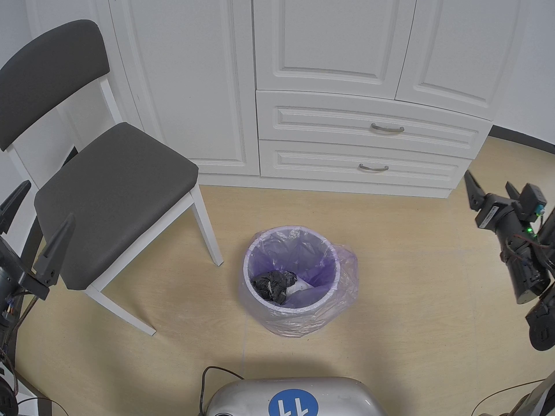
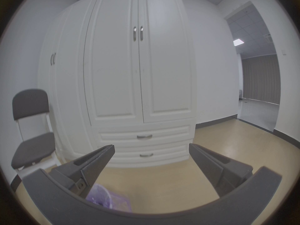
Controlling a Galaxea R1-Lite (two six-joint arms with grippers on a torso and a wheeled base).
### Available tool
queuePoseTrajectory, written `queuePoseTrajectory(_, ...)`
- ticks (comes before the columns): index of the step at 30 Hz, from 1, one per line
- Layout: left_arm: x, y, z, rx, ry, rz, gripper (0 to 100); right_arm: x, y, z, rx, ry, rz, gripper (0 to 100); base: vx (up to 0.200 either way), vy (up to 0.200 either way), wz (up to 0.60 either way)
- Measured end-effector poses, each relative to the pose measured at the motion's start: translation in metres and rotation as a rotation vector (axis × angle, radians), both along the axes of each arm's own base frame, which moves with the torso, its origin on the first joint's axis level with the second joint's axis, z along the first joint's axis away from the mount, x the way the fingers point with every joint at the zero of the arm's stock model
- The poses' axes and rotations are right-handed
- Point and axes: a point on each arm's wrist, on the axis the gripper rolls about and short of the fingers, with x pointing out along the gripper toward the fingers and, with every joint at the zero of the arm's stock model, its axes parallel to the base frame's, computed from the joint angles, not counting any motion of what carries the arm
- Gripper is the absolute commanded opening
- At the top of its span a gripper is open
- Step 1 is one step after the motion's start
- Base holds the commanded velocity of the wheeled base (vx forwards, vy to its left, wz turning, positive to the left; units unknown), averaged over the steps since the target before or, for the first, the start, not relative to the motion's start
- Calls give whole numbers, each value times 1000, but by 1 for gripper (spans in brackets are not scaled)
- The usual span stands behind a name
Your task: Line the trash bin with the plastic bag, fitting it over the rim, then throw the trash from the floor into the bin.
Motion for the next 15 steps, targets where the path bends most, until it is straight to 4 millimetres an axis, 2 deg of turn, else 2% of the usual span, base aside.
queuePoseTrajectory(8,-15,3,13,-124,-76,83,100,-49,-18,39,60,-160,-19,100,0,0,0)
queuePoseTrajectory(15,-23,5,24,-214,-130,156,100,-100,-36,51,58,-146,-34,100,0,0,0)
